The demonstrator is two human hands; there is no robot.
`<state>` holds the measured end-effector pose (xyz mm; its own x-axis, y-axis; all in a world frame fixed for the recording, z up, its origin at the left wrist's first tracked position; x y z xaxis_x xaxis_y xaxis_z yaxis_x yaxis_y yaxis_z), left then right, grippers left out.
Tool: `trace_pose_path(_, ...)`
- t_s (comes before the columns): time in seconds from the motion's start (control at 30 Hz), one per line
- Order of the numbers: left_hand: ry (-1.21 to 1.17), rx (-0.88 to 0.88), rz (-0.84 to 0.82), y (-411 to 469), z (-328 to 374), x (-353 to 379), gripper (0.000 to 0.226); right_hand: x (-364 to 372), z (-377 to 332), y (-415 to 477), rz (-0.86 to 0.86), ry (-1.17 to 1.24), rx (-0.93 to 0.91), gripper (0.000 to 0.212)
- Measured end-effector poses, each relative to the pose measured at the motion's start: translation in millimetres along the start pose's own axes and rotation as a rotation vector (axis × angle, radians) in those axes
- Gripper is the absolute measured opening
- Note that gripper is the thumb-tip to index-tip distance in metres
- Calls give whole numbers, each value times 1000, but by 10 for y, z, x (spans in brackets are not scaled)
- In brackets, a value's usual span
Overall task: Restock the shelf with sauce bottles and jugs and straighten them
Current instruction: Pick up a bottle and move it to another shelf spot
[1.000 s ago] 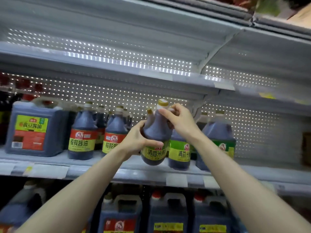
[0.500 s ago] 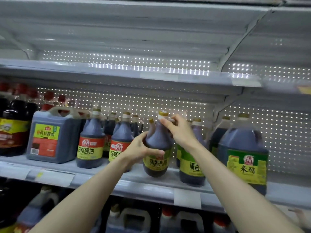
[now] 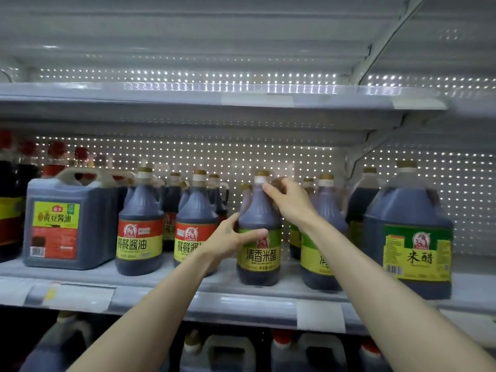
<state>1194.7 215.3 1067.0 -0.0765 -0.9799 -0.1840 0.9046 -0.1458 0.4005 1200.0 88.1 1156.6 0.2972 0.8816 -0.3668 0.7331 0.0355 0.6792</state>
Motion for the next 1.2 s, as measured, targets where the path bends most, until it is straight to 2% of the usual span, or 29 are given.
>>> trace_pose_path(0.1,-6,14,-2,24,-29,34,53,-1,83,-8,18,-12,32,35)
trace_pose_path(0.2,-37,39,10,34,-20,52,50,21,156,-69,11,14,78,52)
trace_pose_path(0.27,-56,59,19,12,-5,48,52,58,205,-185,11,131,140,61)
trace_pose_path(0.37,-115,43,27,-82,-83,68,52,162,319,-459,9,261,198,58)
trace_pose_path(0.47,-164,44,52,-191,-186,90,35,284,518,-698,28,334,225,54)
trace_pose_path(0.57,-170,47,54,-202,-227,81,35,368,700,-788,43,340,252,53)
trace_pose_path(0.73,-155,72,17,-174,-188,119,34,439,689,-772,-25,302,231,50)
trace_pose_path(0.93,-162,77,-3,-176,-191,143,34,404,685,-794,19,303,221,48)
trace_pose_path(1.2,-147,100,43,-139,-201,114,34,442,751,-763,-4,328,239,57)
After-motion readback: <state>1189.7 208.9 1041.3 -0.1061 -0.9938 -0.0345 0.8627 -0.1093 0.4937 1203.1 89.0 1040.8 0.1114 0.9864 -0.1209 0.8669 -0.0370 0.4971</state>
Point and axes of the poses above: each hand's wrist, its own y-axis towards the middle knuckle, its own x-axis out of the palm, z = x × y, the point moved 10 cm from there along y, towards the middle knuckle, and after that the axes turned 4 degrees about z, right-handed, at the moved point
